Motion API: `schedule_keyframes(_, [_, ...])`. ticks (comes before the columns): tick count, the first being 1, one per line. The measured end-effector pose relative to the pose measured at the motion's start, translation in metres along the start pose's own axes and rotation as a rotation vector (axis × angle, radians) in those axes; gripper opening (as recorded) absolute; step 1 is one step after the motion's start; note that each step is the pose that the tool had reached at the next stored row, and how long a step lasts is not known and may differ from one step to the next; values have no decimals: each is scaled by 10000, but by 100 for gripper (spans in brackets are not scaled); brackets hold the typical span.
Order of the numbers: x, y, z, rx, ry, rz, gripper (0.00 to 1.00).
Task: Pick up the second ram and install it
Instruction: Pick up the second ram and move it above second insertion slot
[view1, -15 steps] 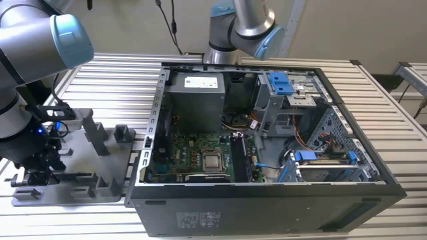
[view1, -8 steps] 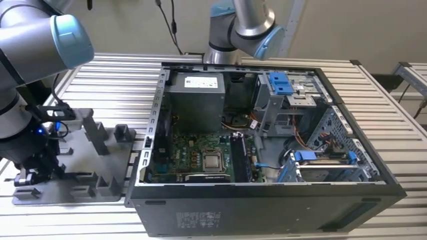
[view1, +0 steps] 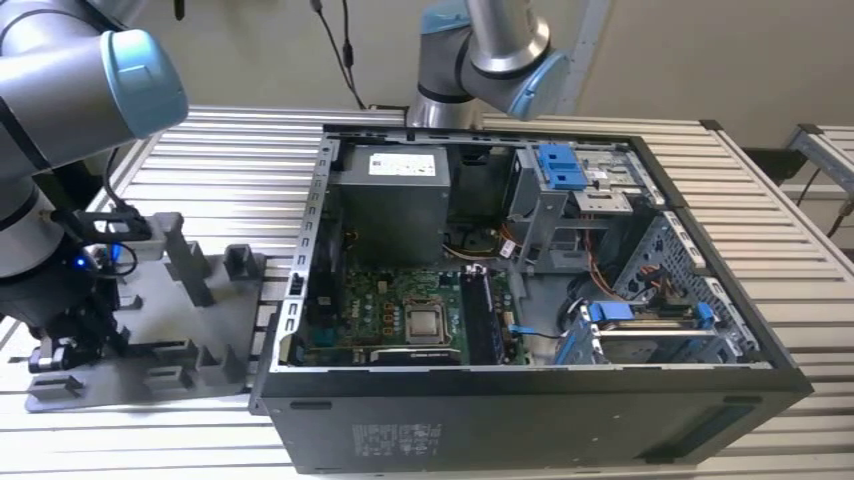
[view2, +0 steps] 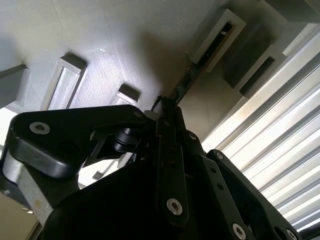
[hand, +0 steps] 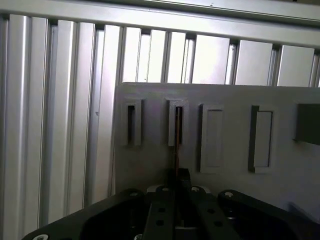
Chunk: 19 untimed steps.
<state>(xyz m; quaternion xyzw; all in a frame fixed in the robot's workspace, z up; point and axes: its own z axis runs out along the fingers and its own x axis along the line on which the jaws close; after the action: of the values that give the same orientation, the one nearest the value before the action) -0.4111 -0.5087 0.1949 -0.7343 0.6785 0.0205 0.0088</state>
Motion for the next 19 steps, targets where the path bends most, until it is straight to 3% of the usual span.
schedule_keyframes(12, [-3,1,-2,4,16,2,14])
schedule_keyframes(19, [-15,6,-316,1,31,1,14])
